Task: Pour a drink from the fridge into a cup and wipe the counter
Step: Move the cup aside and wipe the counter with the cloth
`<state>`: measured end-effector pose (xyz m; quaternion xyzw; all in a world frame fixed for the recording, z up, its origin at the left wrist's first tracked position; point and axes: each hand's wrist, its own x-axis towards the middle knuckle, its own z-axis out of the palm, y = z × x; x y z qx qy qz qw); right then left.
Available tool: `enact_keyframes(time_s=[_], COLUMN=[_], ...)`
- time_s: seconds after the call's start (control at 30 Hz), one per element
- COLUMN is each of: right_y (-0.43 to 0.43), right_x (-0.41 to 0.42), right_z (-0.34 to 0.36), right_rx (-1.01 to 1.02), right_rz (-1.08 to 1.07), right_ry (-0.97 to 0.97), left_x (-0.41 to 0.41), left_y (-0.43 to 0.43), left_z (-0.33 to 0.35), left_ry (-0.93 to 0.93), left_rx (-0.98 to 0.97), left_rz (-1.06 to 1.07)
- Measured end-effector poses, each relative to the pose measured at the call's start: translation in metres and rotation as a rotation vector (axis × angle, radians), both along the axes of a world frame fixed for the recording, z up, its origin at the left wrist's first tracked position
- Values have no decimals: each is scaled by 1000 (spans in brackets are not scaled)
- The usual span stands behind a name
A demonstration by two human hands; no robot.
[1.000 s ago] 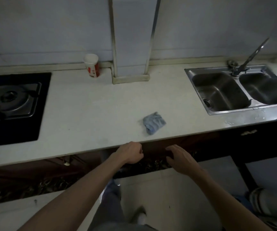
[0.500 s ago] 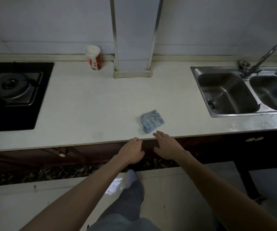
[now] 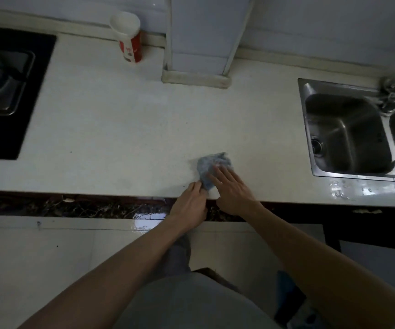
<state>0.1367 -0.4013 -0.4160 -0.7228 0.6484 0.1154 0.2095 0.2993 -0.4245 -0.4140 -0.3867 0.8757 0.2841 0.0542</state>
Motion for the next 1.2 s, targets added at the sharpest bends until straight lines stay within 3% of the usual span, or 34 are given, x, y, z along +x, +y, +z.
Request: enact_keyframes(time_s=[0.2, 0.57, 0.67, 0.9, 1.2], right_y=[4, 63, 87, 122, 136], right_x=[-11, -88, -121, -182, -208], right_z=[-5, -8, -8, -2, 0], right_rx=[-44, -22, -31, 26, 114], right_rz=[-6, -255, -301, -390, -339], right_ry=[23, 78, 86, 99, 19], left_x=[-10, -89, -127, -202, -216], left_y=[-6, 25, 40, 78, 82], left_z=[0, -4, -3, -5, 1], left_ry=[-14, -41, -88, -234, -397], left_rx=[26, 28, -17, 11, 31], left_rz=[46, -81, -141, -61, -66])
